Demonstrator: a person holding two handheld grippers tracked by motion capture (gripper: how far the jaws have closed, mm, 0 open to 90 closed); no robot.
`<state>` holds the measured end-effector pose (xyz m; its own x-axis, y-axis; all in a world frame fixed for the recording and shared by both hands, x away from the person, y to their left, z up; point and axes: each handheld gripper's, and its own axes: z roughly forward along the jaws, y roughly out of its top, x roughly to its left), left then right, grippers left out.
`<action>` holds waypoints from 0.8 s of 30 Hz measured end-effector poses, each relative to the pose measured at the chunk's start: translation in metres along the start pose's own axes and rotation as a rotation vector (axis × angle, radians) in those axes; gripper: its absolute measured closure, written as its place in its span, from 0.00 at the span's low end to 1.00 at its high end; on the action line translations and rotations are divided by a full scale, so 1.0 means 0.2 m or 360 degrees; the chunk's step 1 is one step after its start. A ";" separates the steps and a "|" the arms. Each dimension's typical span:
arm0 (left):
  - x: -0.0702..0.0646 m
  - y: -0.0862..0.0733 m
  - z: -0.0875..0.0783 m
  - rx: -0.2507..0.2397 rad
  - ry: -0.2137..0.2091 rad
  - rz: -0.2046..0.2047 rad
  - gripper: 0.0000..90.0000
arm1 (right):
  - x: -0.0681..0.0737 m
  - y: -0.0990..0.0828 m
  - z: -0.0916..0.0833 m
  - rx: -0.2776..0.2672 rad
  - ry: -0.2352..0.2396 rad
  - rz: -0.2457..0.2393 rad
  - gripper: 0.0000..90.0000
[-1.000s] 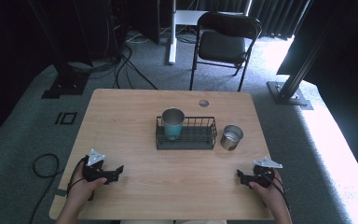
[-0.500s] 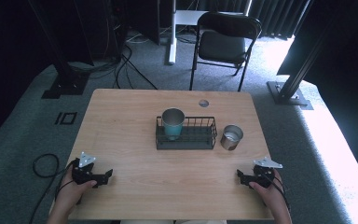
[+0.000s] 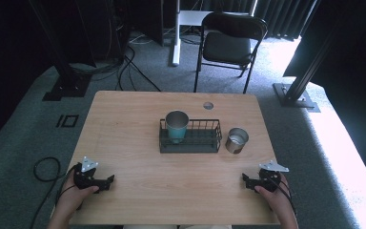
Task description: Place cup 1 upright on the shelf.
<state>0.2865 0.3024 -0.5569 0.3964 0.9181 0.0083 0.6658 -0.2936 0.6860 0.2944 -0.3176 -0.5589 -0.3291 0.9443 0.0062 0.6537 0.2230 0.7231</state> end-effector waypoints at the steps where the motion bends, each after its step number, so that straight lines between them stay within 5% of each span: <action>1: 0.00 0.00 0.00 -0.0002 -0.0003 0.0002 0.01 | 0.00 0.00 0.00 0.0000 0.0000 0.0001 0.12; 24: -0.03 0.01 0.01 -0.0004 -0.0021 0.0020 0.02 | 0.00 0.00 0.00 0.0002 0.0001 0.0001 0.12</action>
<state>0.2865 0.2961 -0.5570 0.4129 0.9107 0.0072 0.6590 -0.3042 0.6879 0.2944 -0.3177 -0.5588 -0.3293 0.9442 0.0072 0.6546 0.2228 0.7224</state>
